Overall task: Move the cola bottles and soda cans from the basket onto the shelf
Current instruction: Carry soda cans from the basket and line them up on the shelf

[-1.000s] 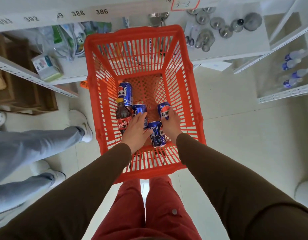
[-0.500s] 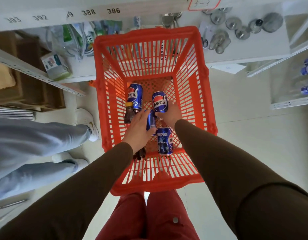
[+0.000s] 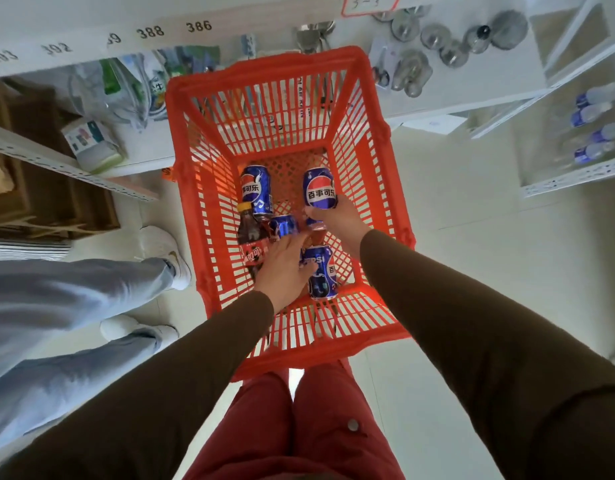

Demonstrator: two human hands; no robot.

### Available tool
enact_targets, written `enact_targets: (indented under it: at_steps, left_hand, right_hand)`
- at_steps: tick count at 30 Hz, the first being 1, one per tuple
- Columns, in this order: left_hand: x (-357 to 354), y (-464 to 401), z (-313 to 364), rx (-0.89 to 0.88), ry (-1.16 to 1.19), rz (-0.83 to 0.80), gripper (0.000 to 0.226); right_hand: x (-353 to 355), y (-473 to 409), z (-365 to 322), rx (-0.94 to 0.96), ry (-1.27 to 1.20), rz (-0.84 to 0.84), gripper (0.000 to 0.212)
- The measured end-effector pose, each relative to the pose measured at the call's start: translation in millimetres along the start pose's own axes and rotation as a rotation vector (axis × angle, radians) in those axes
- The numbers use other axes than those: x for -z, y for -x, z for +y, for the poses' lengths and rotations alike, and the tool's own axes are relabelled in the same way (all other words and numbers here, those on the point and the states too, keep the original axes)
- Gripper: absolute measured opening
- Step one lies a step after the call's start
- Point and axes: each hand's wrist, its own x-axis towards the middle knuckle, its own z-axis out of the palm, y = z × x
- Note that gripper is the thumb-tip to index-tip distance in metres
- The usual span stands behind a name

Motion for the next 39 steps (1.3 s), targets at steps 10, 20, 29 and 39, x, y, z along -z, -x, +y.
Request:
enact_targets:
  at_steps: [10, 20, 29, 39]
  left_hand:
    - [-40.3, -15.0, 16.2, 0.158, -0.043, -0.147, 0.078]
    - [-66.6, -43.6, 22.6, 0.125, -0.083, -0.161, 0.100]
    - [-15.3, -25.5, 30.6, 0.041, 0.198, -0.051, 0.078]
    - [90.0, 19.3, 99.0, -0.167, 0.312, 0.082, 0.064]
  right_hand:
    - [48.0, 85.1, -22.5, 0.064, -0.145, -0.012, 0.049]
    - [56.7, 99.9, -11.7, 0.098, -0.167, 0.009, 0.049]
    - [55.7, 119.2, -31.2, 0.162, -0.210, -0.010, 0.043]
    - [75.0, 185.4, -74.5, 0.347, -0.353, 0.129, 0.052]
